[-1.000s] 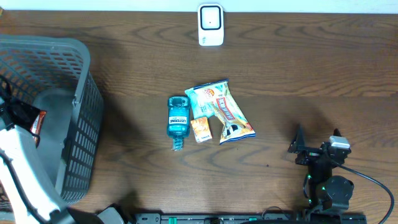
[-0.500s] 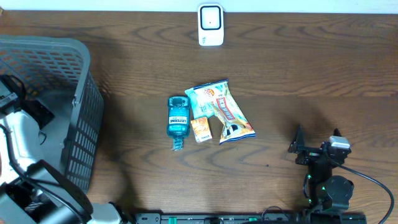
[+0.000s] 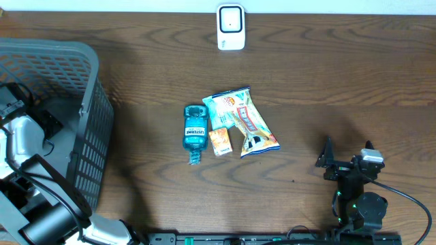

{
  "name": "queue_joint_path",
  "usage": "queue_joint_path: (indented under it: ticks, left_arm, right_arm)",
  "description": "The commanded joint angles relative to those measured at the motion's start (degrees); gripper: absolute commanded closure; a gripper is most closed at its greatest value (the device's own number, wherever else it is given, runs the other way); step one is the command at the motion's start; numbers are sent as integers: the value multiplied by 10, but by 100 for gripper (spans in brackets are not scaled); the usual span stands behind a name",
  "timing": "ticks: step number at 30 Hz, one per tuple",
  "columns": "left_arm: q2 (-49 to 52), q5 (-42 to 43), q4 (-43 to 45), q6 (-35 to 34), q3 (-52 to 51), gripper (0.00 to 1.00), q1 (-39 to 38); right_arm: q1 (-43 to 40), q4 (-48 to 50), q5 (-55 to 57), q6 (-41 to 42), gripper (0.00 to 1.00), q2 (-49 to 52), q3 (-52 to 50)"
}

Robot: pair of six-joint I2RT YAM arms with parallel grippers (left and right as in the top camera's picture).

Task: Scan the item barcode
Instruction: 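Reach the left gripper into the basket and grasp the red snack bar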

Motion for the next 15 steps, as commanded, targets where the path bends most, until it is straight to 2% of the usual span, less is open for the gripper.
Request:
queue_joint_path:
  ticks: [1, 6, 9, 15]
  left_arm:
    - [14, -2, 5, 9, -5, 21, 16]
    - [27, -1, 21, 5, -33, 21, 42]
    - [28, 33, 42, 5, -59, 21, 56]
    - [29, 89, 84, 4, -108, 28, 63]
  right_arm:
    - [4, -2, 3, 7, 1, -3, -1]
    - [4, -2, 3, 7, 1, -3, -1]
    - [4, -2, 3, 7, 1, -3, -1]
    - [4, -2, 3, 7, 1, -3, -1]
